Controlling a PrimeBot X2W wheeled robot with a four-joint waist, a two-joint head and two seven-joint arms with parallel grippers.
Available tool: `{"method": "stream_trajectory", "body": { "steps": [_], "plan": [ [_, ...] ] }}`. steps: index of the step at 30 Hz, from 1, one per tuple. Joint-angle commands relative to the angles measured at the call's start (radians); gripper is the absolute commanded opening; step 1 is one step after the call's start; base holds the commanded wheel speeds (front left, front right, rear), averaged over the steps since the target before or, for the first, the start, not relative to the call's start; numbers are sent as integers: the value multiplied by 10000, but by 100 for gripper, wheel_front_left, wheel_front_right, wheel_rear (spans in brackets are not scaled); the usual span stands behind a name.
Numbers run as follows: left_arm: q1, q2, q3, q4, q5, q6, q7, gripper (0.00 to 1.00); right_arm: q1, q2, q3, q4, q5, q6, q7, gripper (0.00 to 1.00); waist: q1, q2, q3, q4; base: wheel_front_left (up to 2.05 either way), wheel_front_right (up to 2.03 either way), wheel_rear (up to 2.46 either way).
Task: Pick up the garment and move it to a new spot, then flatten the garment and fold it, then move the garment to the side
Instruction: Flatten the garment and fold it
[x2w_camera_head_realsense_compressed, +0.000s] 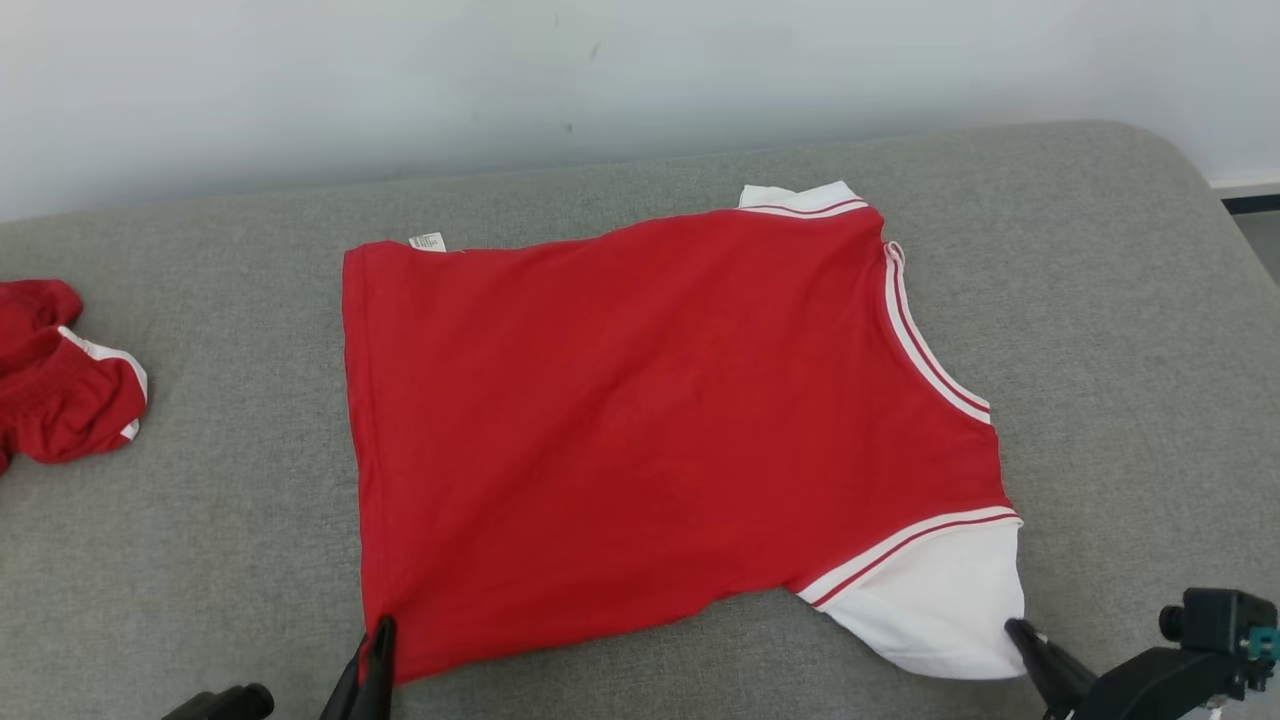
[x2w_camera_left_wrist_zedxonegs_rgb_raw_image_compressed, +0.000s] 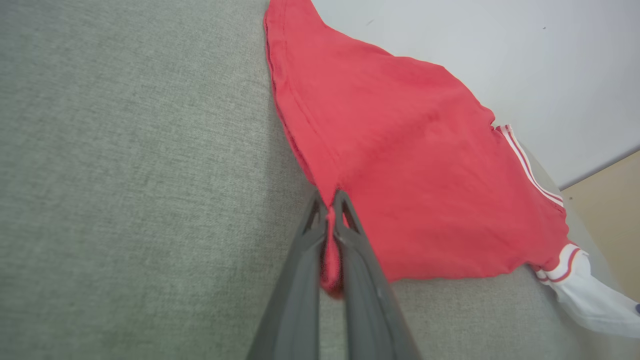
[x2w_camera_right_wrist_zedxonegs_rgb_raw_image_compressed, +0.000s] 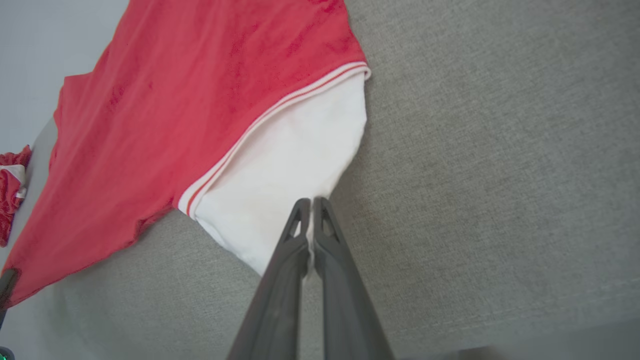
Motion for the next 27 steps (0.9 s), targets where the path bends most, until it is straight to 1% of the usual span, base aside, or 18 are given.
{"method": "stream_trajectory", "body": {
  "steps": [1,5,8,11,14,17,22,23,27],
  "plan": [
    [-119,40,-16,-90,41,47,39,0,-100,1,-48,-168,119,10,-81,0,-1,0,69,30,0,0,0],
    [-438,10,-54,-284,-19,37,159,0,-443,2,-28,-518,278,10,3,0,-1,0,239,61,0,0,0],
    [-873,11,-119,-439,-89,3,351,0,-912,1,5,-795,120,10,200,0,-1,0,378,103,0,0,0],
    [-1335,-40,-212,-643,-96,138,713,0,-1532,-45,53,-987,-50,10,369,0,-1,0,488,180,0,0,0],
    [-1925,-114,-299,-637,-108,303,1141,0,-2280,-341,226,-899,-160,10,514,0,-1,0,642,226,0,0,0],
    [-2505,-170,-378,-507,-20,525,1510,0,-3112,-575,424,-536,-94,10,485,0,-1,0,831,271,0,0,0],
    [-3442,-481,-280,-38,30,1219,1895,0,-4460,-928,633,398,29,10,235,0,-1,0,1228,427,0,0,0],
    [-3442,-481,-280,-38,30,1219,1895,0,-4460,-928,633,398,29,10,235,0,-1,0,1228,427,0,0,0],
    [-4053,-655,-242,443,146,1707,2042,0,-5348,-1170,745,1134,130,11,-66,0,-1,0,1568,559,0,0,0]
  ]
}}
